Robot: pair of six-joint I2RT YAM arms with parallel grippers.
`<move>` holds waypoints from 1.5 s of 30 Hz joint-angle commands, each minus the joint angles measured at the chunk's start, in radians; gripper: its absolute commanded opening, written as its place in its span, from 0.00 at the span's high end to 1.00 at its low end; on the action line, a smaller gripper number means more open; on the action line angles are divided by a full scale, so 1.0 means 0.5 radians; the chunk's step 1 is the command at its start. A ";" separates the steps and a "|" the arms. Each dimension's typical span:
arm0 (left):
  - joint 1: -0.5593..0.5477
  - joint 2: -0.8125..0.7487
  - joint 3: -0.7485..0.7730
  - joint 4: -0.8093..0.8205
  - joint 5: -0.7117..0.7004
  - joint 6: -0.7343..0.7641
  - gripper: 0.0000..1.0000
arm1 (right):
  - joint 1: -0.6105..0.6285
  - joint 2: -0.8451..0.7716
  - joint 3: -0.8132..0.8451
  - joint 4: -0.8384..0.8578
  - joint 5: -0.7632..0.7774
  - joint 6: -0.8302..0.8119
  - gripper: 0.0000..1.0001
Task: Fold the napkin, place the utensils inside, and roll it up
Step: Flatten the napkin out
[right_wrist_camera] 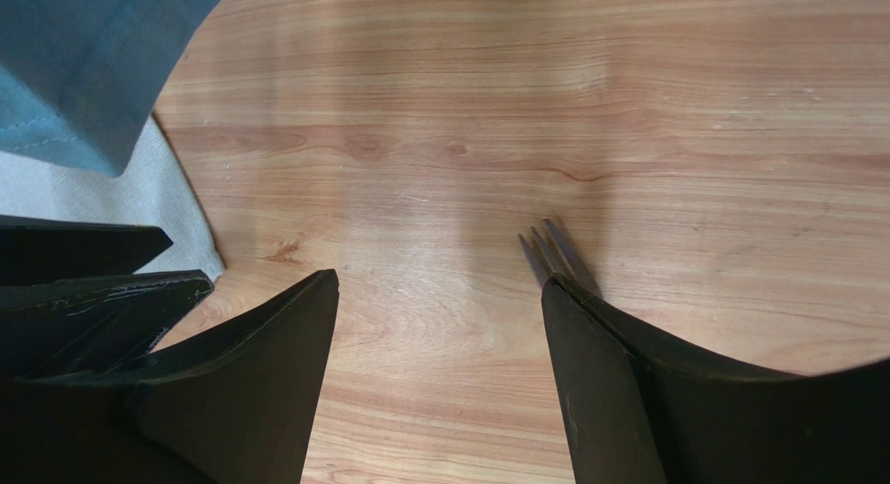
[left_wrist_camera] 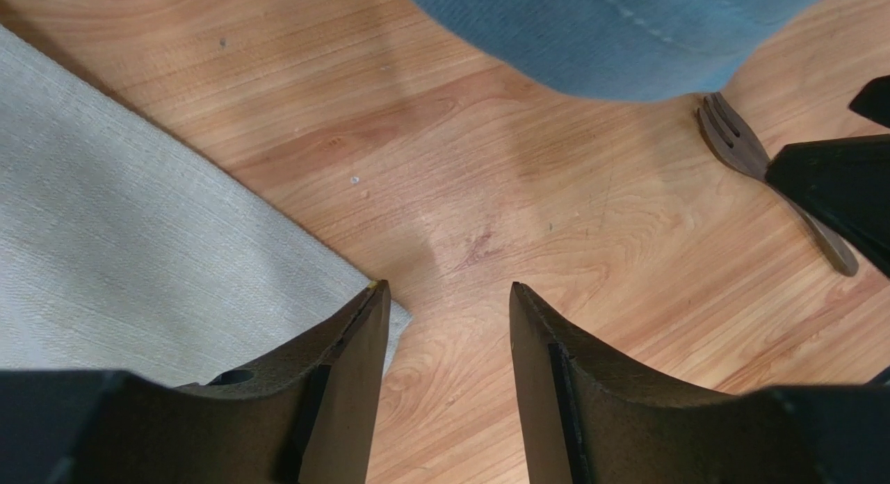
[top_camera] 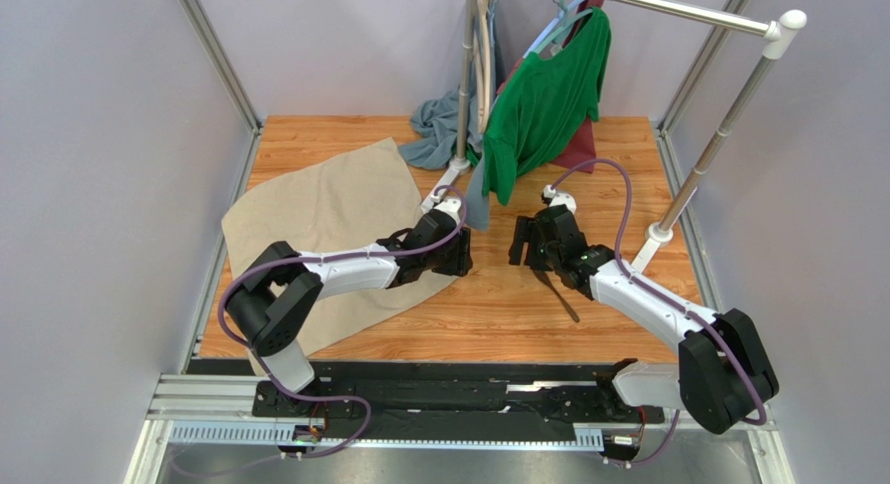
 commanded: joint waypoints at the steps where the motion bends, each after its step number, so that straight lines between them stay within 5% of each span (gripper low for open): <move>1: -0.056 0.060 0.088 -0.163 -0.130 -0.142 0.46 | -0.078 -0.091 -0.036 0.028 -0.028 0.023 0.24; 6: -0.164 0.030 0.051 -0.262 -0.430 -0.271 0.44 | -0.127 -0.131 -0.061 0.043 -0.089 0.026 0.24; 45: -0.317 0.244 0.250 -0.299 -0.845 -0.179 0.45 | -0.195 -0.137 -0.101 0.126 -0.322 0.039 0.24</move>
